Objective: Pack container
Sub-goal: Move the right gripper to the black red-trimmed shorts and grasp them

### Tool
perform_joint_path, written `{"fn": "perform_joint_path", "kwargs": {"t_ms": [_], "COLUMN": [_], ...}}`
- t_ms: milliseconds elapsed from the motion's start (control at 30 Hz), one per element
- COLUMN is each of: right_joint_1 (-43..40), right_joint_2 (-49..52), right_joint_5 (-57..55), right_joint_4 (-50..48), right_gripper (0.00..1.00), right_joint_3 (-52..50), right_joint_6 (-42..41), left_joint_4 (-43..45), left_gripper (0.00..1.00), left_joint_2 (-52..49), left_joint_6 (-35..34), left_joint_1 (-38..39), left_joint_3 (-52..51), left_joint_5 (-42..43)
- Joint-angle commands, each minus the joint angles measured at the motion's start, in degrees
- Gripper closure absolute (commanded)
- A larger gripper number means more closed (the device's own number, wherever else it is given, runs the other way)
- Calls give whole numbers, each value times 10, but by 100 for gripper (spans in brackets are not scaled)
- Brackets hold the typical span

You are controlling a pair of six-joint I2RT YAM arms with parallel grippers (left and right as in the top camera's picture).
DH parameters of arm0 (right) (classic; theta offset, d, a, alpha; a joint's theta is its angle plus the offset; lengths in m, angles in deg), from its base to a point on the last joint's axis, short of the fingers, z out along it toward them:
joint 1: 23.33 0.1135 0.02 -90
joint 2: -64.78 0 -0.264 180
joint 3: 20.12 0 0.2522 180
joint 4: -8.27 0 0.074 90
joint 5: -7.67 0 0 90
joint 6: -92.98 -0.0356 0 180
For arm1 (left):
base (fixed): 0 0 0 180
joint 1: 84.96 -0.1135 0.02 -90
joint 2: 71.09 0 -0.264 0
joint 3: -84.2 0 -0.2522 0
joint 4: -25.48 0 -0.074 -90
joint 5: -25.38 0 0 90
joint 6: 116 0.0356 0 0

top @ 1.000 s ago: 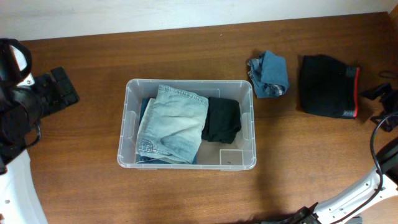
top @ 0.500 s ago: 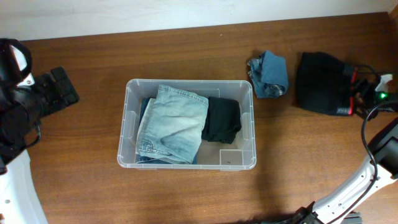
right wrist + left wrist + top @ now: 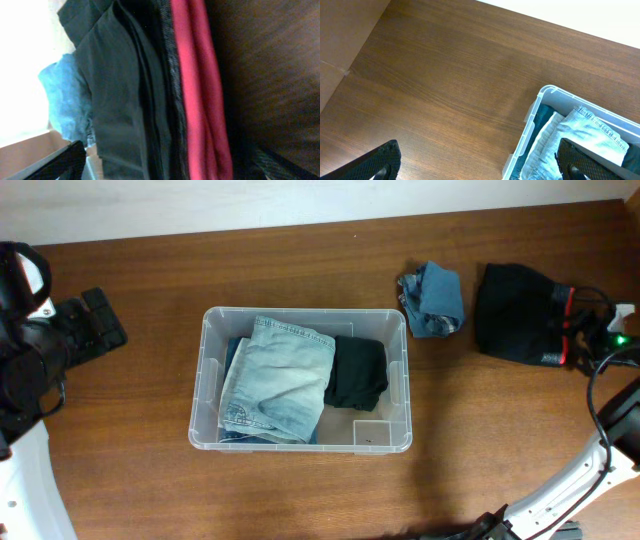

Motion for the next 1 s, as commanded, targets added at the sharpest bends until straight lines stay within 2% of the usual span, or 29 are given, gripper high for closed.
{"fn": "perform_joint_path", "kwargs": {"t_ms": [0, 200, 267, 533, 600, 700, 733, 800, 833, 967], "right_joint_1": [-59, -73, -60, -1, 9, 15, 15, 14, 12, 12], "right_joint_2": [62, 62, 63, 107, 118, 119, 119, 119, 119, 119], "right_joint_5": [-79, -74, -67, -23, -18, -25, -28, -60, -75, -79], "right_joint_4": [11, 10, 7, -42, -44, -50, -50, -50, -45, -39], "right_gripper": [5, 4, 0, 1, 5, 21, 22, 36, 49, 57], "right_joint_3": [-40, -45, -50, -101, -109, -112, -112, -112, -112, -112], "right_joint_6": [2, -13, -12, -11, -11, -15, -19, -43, -50, -76], "left_joint_4": [0, 0, 0, 0, -1, 0, 0, 0, 0, 0], "left_gripper": [0, 0, 0, 0, 0, 0, 0, 0, 0, 0], "left_joint_2": [2, 0, 0, 0, 0, 0, 0, 0, 0, 0], "left_joint_6": [-7, -7, -7, -7, -7, -7, -7, -7, -7, -7], "left_joint_1": [-3, -3, -3, -3, -3, -3, -3, -3, -3, -3], "left_joint_3": [1, 1, 1, 1, 1, 1, 1, 1, 1, 1], "left_joint_5": [-4, -4, -4, -4, -4, -4, -4, -4, -4, -4]}}
